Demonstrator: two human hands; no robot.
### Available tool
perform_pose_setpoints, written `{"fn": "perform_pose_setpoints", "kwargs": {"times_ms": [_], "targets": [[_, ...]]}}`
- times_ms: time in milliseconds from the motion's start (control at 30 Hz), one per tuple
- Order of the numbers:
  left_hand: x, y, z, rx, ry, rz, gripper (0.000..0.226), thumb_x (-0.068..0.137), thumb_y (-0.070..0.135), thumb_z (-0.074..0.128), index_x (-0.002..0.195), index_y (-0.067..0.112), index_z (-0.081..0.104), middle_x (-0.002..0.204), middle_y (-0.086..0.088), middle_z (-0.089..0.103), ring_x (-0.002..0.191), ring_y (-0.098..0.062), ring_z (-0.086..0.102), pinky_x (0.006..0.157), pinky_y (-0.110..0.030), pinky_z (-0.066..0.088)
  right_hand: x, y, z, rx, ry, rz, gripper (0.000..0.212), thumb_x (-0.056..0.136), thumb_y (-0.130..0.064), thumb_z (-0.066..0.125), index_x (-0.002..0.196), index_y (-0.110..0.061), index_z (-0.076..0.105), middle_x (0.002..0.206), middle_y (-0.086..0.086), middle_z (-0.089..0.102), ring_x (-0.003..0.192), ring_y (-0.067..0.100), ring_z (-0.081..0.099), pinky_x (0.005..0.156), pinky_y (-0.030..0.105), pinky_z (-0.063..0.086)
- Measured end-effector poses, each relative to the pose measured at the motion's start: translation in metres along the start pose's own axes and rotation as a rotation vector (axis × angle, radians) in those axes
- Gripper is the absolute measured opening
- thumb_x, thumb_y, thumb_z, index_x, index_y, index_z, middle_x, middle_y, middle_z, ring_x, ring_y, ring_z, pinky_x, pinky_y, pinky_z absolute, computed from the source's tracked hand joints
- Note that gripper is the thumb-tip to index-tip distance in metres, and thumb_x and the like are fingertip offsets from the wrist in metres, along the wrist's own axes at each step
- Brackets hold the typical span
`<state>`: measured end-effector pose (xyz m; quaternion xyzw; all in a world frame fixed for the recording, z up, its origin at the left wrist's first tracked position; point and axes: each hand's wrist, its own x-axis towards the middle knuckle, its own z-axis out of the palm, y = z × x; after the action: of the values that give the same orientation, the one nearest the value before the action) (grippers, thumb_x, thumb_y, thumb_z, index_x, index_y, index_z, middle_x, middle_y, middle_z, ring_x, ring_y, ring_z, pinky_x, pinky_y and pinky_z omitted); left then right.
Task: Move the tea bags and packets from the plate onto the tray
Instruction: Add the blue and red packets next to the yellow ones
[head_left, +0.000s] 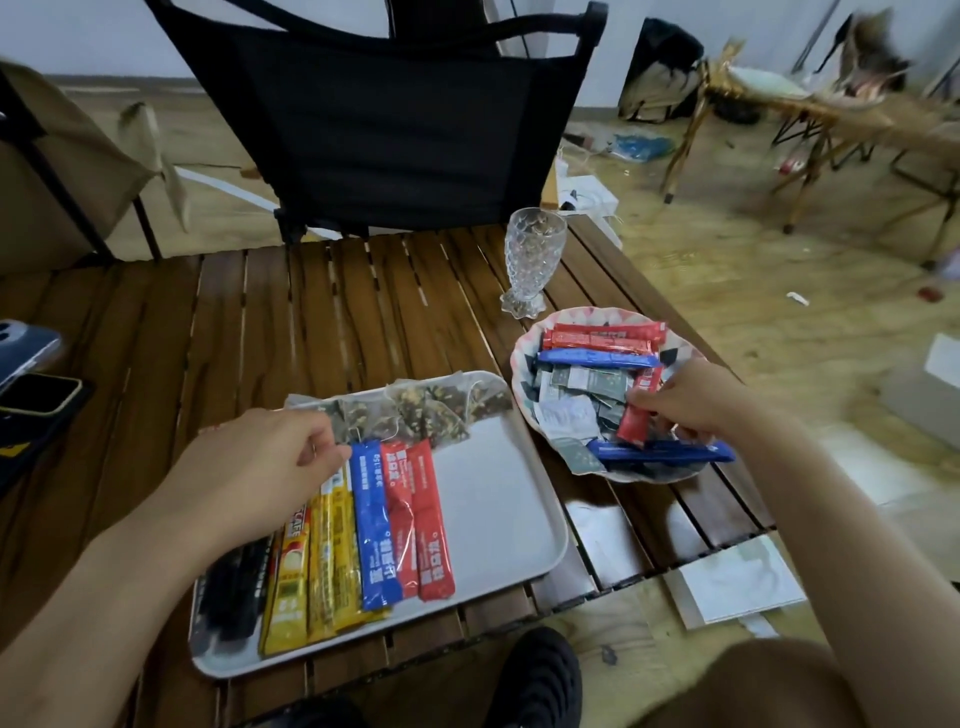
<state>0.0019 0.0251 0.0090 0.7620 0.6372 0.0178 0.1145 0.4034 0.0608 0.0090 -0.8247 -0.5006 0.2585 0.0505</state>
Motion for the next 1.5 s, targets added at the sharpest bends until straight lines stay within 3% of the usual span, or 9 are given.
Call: {"fn": "perform_pose_setpoints", "kwargs": {"times_ms": [267, 467, 567, 667, 767, 867, 967, 1167, 1500], "targets": [[-0.002, 0.000, -0.001, 0.000, -0.004, 0.006, 0.026, 0.094, 0.057, 0.053, 0.081, 0.035, 0.055, 0.075, 0.015, 0.066, 0.069, 0.002, 0.063, 0.057, -0.020, 0.050, 0.003, 0.001, 0.001, 0.086, -0.030, 0.071, 0.035, 0.090, -0.043, 0.066, 0.092, -0.009, 0.062, 0.077, 0.010, 0.071, 0.058, 0.019, 0.062, 0.051, 0.026, 0.049], [-0.005, 0.000, -0.005, -0.010, -0.012, -0.001, 0.027, 0.095, 0.058, 0.052, 0.082, 0.034, 0.055, 0.074, 0.015, 0.066, 0.069, 0.001, 0.063, 0.057, -0.020, 0.050, -0.010, 0.004, -0.011, 0.141, -0.064, 0.102, 0.032, 0.092, -0.035, 0.065, 0.083, -0.004, 0.062, 0.062, 0.005, 0.054, 0.047, 0.014, 0.041, 0.041, 0.021, 0.035], [-0.006, -0.002, -0.006, -0.024, -0.005, 0.002, 0.027, 0.095, 0.057, 0.052, 0.082, 0.034, 0.056, 0.075, 0.015, 0.064, 0.069, 0.001, 0.061, 0.058, -0.022, 0.051, -0.025, -0.002, -0.022, 0.080, -0.010, 0.081, 0.036, 0.093, -0.035, 0.063, 0.082, -0.001, 0.065, 0.064, 0.007, 0.057, 0.052, 0.019, 0.049, 0.047, 0.024, 0.040], [-0.008, -0.004, -0.007, -0.041, 0.015, 0.010, 0.026, 0.096, 0.056, 0.052, 0.083, 0.034, 0.056, 0.078, 0.015, 0.063, 0.071, 0.000, 0.060, 0.060, -0.023, 0.052, -0.045, -0.023, -0.029, 0.151, 0.096, -0.034, 0.029, 0.090, -0.034, 0.068, 0.096, -0.006, 0.068, 0.082, 0.013, 0.070, 0.074, 0.033, 0.068, 0.066, 0.034, 0.054], [-0.010, -0.006, -0.008, -0.058, 0.024, 0.025, 0.026, 0.097, 0.054, 0.051, 0.083, 0.034, 0.057, 0.079, 0.014, 0.063, 0.071, 0.000, 0.060, 0.057, -0.021, 0.047, -0.070, -0.052, -0.027, 0.272, 0.193, -0.275, 0.023, 0.085, -0.041, 0.073, 0.094, -0.021, 0.068, 0.076, 0.001, 0.070, 0.061, 0.024, 0.063, 0.053, 0.027, 0.047], [-0.011, -0.009, -0.010, -0.070, 0.028, 0.021, 0.027, 0.098, 0.053, 0.051, 0.082, 0.032, 0.057, 0.077, 0.013, 0.063, 0.070, -0.001, 0.060, 0.059, -0.023, 0.050, -0.097, -0.081, -0.010, 0.530, 0.054, -0.497, 0.021, 0.081, -0.034, 0.072, 0.097, -0.020, 0.067, 0.073, 0.004, 0.075, 0.054, 0.017, 0.062, 0.049, 0.029, 0.045], [-0.012, -0.011, -0.012, -0.095, 0.024, 0.019, 0.028, 0.098, 0.053, 0.051, 0.083, 0.031, 0.058, 0.077, 0.013, 0.063, 0.070, -0.001, 0.061, 0.064, -0.026, 0.055, -0.105, -0.098, 0.014, 0.643, -0.147, -0.673, 0.019, 0.086, -0.017, 0.068, 0.103, -0.010, 0.066, 0.088, 0.005, 0.078, 0.072, 0.022, 0.073, 0.053, 0.028, 0.053], [-0.013, -0.012, -0.013, -0.091, 0.042, 0.009, 0.028, 0.098, 0.052, 0.051, 0.082, 0.030, 0.058, 0.076, 0.010, 0.064, 0.070, -0.003, 0.061, 0.064, -0.027, 0.055, -0.103, -0.113, 0.058, 0.963, -0.488, -0.518, 0.008, 0.092, -0.002, 0.058, 0.090, -0.004, 0.066, 0.089, 0.015, 0.071, 0.079, 0.022, 0.068, 0.057, 0.031, 0.056], [-0.013, -0.016, -0.014, -0.103, 0.026, 0.015, 0.030, 0.098, 0.052, 0.051, 0.082, 0.029, 0.059, 0.077, 0.010, 0.064, 0.070, -0.003, 0.061, 0.063, -0.026, 0.053, -0.107, -0.114, 0.105, 0.461, -0.449, -0.353, 0.028, 0.079, -0.016, 0.082, 0.098, -0.005, 0.065, 0.088, 0.007, 0.075, 0.075, 0.011, 0.072, 0.059, 0.018, 0.055]]}}
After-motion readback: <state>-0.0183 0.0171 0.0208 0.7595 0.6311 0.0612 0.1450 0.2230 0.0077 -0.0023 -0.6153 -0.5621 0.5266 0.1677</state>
